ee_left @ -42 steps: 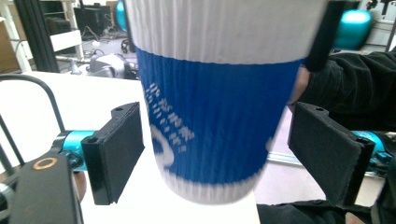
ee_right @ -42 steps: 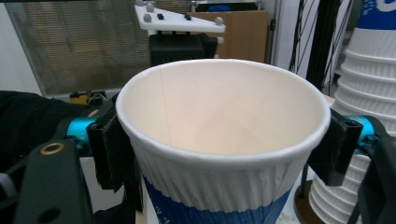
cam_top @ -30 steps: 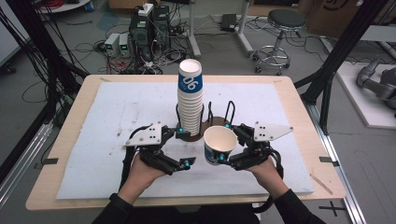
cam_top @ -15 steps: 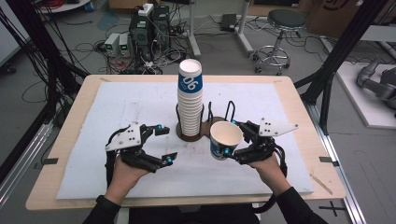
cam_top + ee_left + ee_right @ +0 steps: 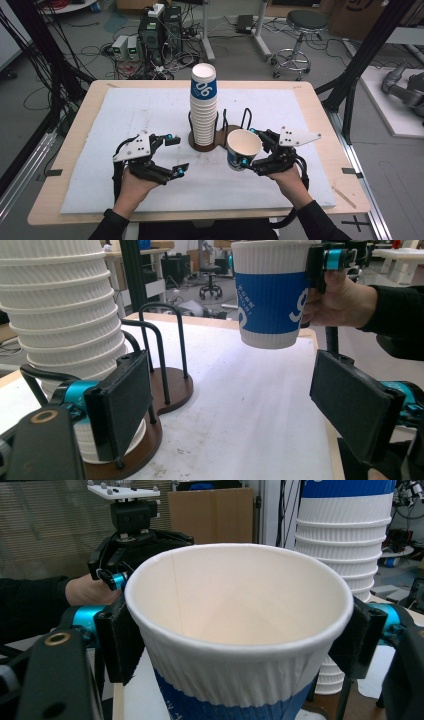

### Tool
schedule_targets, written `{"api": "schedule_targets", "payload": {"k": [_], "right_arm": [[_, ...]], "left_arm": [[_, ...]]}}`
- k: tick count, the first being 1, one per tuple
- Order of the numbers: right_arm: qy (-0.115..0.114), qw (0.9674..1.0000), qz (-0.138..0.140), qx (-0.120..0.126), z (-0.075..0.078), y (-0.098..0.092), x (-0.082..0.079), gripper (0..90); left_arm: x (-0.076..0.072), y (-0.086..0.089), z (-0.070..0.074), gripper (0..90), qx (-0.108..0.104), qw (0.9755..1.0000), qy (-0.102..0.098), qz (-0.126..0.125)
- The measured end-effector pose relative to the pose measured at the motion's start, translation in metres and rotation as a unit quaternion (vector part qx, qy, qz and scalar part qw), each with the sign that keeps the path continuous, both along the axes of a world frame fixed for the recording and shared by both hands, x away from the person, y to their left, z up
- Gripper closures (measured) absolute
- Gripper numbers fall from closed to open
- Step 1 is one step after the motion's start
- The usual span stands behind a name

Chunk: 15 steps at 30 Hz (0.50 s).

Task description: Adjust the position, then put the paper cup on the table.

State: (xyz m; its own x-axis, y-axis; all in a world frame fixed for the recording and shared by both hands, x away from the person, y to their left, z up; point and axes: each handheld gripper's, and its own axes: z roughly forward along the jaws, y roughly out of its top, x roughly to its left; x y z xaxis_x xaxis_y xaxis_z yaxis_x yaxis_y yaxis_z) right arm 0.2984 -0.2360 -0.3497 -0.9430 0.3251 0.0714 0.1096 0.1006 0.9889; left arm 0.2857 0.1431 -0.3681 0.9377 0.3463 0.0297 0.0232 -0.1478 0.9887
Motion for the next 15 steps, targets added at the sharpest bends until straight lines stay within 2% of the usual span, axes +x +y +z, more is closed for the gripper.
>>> {"api": "schedule_targets", "payload": {"k": [10,12,15], "right_arm": [[-0.005,1.0,0.0,-0.001,0.001,0.0017,-0.0028,22.1],[-0.008,1.0,0.002,-0.001,0.0018,0.0022,-0.0029,22.1],[-0.007,1.0,0.0,-0.002,0.0023,0.0019,-0.0032,22.1]], "left_arm": [[0.0,-0.0014,-0.0005,17.0,0.003,1.0,0.001,-0.002],[0.0011,-0.0007,-0.0017,17.0,0.0,1.0,0.004,0.0],[0.0002,0.0013,-0.0025,17.0,0.004,0.9999,0.0,0.01]]}}
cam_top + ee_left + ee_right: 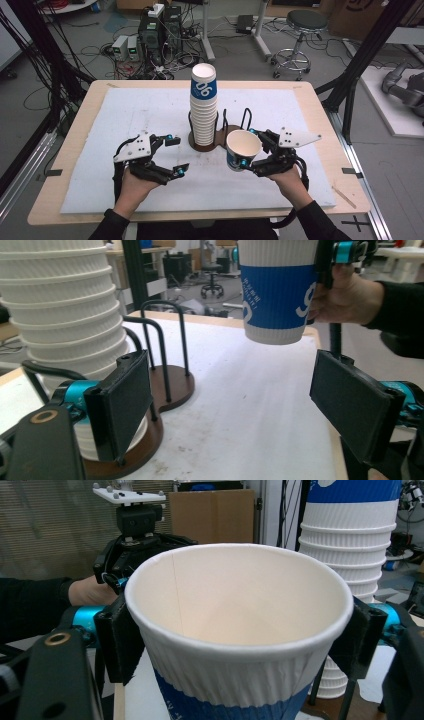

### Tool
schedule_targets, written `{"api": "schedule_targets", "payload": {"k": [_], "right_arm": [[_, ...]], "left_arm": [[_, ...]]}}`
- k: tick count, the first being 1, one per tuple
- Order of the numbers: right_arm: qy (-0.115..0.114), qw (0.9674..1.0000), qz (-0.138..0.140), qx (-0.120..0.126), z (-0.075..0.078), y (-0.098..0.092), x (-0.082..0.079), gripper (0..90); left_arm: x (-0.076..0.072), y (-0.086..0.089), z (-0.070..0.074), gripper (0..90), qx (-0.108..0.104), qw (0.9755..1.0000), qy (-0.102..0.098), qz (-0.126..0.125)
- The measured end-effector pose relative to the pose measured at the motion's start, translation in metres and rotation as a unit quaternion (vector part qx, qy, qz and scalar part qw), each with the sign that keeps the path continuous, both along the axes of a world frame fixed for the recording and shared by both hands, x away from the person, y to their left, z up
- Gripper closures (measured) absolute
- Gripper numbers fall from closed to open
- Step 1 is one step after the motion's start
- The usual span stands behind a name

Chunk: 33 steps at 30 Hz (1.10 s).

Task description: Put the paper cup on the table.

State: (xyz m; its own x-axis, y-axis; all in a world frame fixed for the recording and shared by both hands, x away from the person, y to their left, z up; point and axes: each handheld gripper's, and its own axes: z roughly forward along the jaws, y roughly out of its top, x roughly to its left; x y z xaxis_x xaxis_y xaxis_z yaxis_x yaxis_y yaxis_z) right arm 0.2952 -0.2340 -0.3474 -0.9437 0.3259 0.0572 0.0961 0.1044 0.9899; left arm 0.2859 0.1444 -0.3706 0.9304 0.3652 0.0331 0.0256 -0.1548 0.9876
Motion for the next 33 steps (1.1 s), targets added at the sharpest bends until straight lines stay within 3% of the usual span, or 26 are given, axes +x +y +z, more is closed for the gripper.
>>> {"api": "schedule_targets", "payload": {"k": [4,11,17,26,33], "right_arm": [[-0.005,1.0,-0.006,0.002,0.001,-0.002,0.0,22.1],[-0.006,0.9999,-0.009,-0.001,0.003,-0.008,0.001,22.1],[-0.017,0.9996,-0.022,0.002,0.007,-0.016,-0.001,22.1],[-0.026,0.9978,-0.06,0.009,0.014,-0.04,0.003,22.1],[-0.033,0.995,-0.094,0.01,0.017,-0.06,0.011,22.1]], "left_arm": [[-0.001,0.002,0.002,17.0,-0.018,0.9997,-0.003,0.015],[-0.004,0.012,-0.004,17.0,-0.011,0.9993,0.009,0.033],[-0.007,0.021,-0.005,17.0,-0.01,0.9989,0.002,0.045],[-0.008,0.017,-0.008,17.0,0.007,0.9991,-0.002,0.041],[-0.008,0.012,-0.008,16.9,0.004,0.9994,0.002,0.034]]}}
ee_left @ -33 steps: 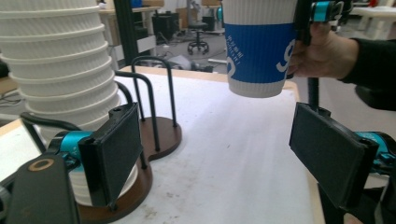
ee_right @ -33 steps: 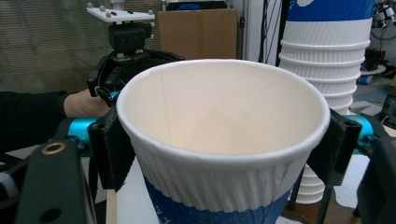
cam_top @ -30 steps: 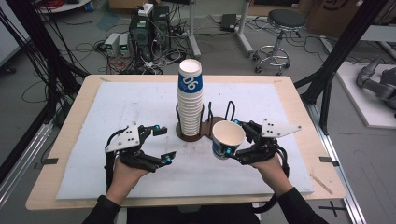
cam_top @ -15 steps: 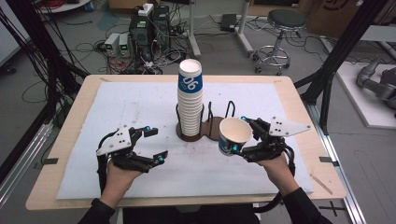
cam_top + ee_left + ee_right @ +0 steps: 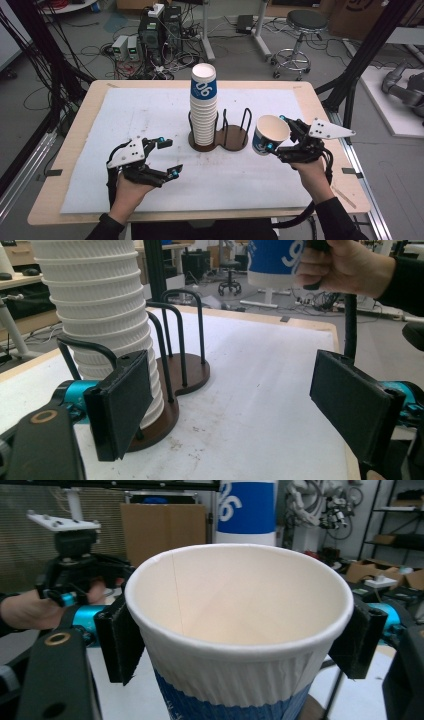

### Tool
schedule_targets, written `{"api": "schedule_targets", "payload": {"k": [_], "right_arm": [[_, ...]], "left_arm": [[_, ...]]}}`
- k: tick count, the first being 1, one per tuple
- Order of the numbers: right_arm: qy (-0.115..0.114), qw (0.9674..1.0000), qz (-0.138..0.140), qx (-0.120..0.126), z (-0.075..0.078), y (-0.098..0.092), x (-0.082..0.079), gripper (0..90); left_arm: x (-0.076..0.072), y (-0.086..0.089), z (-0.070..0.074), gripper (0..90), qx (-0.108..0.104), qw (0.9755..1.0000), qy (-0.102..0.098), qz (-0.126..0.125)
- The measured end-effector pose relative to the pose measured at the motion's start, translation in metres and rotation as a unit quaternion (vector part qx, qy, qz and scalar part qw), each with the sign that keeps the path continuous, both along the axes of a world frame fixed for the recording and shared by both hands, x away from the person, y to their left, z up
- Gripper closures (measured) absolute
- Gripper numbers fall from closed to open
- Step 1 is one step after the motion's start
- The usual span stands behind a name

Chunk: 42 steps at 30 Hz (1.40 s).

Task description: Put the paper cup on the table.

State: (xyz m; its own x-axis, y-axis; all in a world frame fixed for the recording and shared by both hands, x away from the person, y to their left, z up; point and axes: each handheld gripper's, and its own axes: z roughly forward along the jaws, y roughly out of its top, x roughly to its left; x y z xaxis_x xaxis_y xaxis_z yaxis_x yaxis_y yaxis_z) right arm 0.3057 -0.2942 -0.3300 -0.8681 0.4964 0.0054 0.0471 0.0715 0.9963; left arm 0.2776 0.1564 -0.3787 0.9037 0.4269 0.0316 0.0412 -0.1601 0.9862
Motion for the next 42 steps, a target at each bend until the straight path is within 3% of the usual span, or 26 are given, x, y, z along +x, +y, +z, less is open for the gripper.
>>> {"api": "schedule_targets", "payload": {"k": [11,14,16,20,30,32,37,42], "right_arm": [[-0.002,0.9985,-0.054,-0.001,0.0,-0.029,0.021,22.1],[-0.004,0.9975,-0.07,-0.001,-0.002,-0.035,0.028,22.1],[0.0,0.9965,-0.084,0.001,-0.004,-0.039,0.033,22.1],[0.0,0.9943,-0.107,-0.002,-0.008,-0.046,0.044,22.1],[0.012,0.9846,-0.174,-0.009,-0.021,-0.052,0.069,22.1],[0.012,0.9815,-0.191,-0.011,-0.024,-0.052,0.073,22.1],[0.018,0.9782,-0.207,-0.009,-0.034,-0.052,0.082,22.1],[0.031,0.9721,-0.232,-0.008,-0.048,-0.055,0.09,22.1]], "left_arm": [[0.002,-0.002,-0.006,16.9,0.003,0.9999,0.01,-0.002],[0.001,-0.002,-0.006,17.0,0.001,0.9999,0.014,-0.001],[0.001,-0.003,-0.005,17.0,-0.018,0.9996,0.022,-0.008],[0.0,-0.005,-0.004,16.9,-0.009,0.9998,0.015,-0.008],[-0.001,-0.007,-0.006,17.0,0.002,0.9998,0.017,-0.005],[-0.001,-0.008,-0.006,17.0,0.001,0.9998,0.018,-0.007],[-0.002,-0.009,-0.007,16.9,0.003,0.9998,0.017,-0.009],[-0.003,-0.01,-0.007,17.0,0.005,0.9998,0.018,-0.009]]}}
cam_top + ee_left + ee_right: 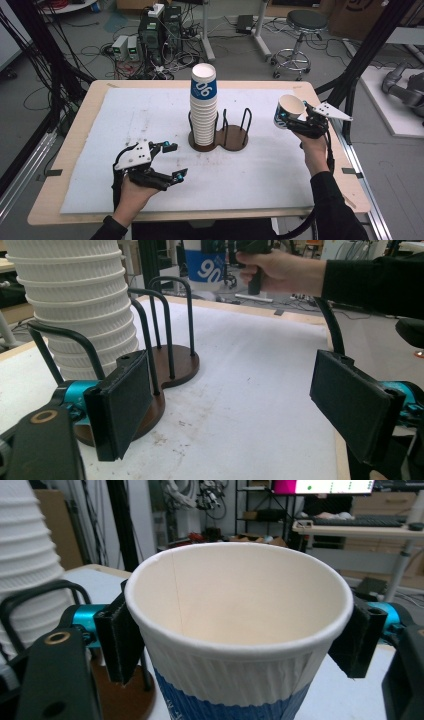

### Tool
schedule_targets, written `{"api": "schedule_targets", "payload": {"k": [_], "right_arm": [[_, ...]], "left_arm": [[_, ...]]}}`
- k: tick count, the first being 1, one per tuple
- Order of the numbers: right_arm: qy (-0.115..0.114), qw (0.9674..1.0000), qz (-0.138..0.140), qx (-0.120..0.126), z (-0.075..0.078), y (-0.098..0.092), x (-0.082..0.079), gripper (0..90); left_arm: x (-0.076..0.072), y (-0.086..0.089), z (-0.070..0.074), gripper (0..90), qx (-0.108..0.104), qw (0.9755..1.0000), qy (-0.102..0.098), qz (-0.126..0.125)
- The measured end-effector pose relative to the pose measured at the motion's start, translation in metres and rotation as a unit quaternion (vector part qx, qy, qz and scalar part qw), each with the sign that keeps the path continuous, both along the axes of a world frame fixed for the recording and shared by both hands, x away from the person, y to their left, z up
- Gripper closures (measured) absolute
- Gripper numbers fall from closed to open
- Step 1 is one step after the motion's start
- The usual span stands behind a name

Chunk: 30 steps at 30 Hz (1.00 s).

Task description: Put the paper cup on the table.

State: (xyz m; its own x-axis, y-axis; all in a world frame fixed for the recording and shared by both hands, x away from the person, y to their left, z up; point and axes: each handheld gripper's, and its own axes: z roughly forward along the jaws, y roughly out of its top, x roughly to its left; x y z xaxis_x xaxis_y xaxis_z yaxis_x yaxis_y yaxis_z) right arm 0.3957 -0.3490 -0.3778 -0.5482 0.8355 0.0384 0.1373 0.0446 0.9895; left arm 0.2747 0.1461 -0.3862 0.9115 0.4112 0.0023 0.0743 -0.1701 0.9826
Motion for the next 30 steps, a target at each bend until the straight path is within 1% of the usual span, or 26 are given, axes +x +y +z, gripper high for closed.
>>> {"api": "schedule_targets", "payload": {"k": [2,6,9,10,11,13,14,17,20,22,25,30], "right_arm": [[0.008,0.9999,-0.006,0.007,-0.006,-0.001,0.003,22.1],[0.014,0.9997,-0.02,0.002,-0.015,-0.003,0.006,22.1],[0.018,0.9994,-0.03,0.007,-0.022,-0.004,0.009,22.0],[0.024,0.9993,-0.03,0.005,-0.024,-0.004,0.012,22.0],[0.025,0.9992,-0.032,0.001,-0.026,-0.003,0.014,22.0],[0.033,0.9988,-0.036,0.005,-0.031,-0.002,0.017,22.0],[0.035,0.9985,-0.041,0.002,-0.033,-0.002,0.019,22.0],[0.044,0.998,-0.044,0.003,-0.039,0.001,0.024,22.0],[0.048,0.9978,-0.044,-0.007,-0.044,0.003,0.029,21.8],[0.05,0.9975,-0.049,-0.011,-0.047,0.003,0.031,21.8],[0.056,0.9967,-0.058,-0.007,-0.052,0.003,0.036,21.8],[0.064,0.9954,-0.069,-0.018,-0.061,0.006,0.042,21.4]], "left_arm": [[0.0,-0.001,0.0,16.9,0.001,1.0,-0.001,0.0],[-0.001,-0.001,-0.002,17.0,0.002,1.0,-0.001,0.001],[0.0,-0.002,-0.004,16.9,0.005,1.0,0.002,0.002],[0.0,-0.002,-0.004,17.0,0.003,1.0,0.002,0.001],[-0.001,-0.002,-0.004,17.0,0.004,1.0,0.0,0.003],[-0.001,-0.002,-0.003,17.0,0.001,1.0,-0.003,0.001],[-0.001,-0.002,-0.003,17.0,0.002,1.0,-0.003,0.002],[-0.001,-0.002,-0.003,16.9,0.001,1.0,-0.001,0.002],[-0.001,-0.001,-0.003,16.9,0.002,1.0,-0.001,0.003],[-0.002,0.0,-0.003,17.0,0.001,1.0,-0.002,0.003],[-0.002,0.002,-0.003,17.0,0.001,1.0,-0.001,0.006],[-0.002,0.004,-0.005,17.0,-0.001,1.0,0.001,0.006]]}}
